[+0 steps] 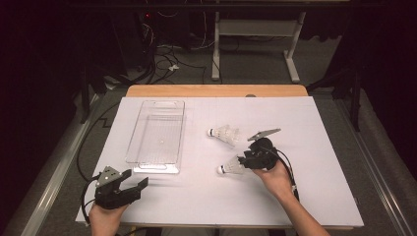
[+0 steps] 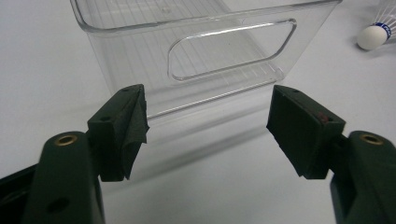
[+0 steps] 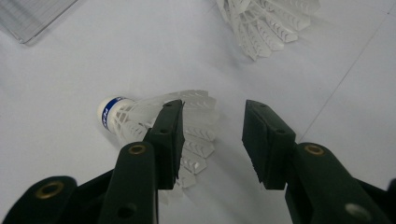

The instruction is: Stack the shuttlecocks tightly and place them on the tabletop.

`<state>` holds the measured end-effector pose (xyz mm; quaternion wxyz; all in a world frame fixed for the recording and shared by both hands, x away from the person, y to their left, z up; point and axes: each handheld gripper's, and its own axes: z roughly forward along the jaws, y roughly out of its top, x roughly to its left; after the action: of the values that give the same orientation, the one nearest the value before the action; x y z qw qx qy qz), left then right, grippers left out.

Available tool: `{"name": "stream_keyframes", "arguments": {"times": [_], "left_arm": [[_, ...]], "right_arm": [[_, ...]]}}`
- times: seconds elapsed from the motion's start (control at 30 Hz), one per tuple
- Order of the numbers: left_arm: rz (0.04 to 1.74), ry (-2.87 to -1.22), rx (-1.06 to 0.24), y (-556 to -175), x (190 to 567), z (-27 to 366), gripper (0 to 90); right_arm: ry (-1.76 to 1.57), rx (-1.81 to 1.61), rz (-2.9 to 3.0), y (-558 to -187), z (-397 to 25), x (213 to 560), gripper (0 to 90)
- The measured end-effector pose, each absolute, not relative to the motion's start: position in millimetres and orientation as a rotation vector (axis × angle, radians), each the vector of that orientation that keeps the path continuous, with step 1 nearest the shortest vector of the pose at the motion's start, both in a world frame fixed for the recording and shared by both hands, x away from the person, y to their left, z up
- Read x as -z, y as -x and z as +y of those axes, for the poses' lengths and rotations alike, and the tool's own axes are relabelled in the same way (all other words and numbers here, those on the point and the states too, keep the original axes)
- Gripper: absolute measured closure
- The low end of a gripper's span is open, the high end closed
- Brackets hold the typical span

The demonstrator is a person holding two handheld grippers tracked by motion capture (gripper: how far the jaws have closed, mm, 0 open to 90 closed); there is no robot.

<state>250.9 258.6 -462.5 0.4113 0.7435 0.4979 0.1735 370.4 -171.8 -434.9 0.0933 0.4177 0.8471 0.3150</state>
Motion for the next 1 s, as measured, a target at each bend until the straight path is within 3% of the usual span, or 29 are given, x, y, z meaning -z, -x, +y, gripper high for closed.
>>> {"name": "stream_keyframes", "arguments": {"times": [1.0], "left_arm": [[1.257, -1.868, -0.435, -251, 462, 259, 29.5]], "right_arm": [[-1.255, -0.971, 2.470, -355, -193, 433, 56.0]]}}
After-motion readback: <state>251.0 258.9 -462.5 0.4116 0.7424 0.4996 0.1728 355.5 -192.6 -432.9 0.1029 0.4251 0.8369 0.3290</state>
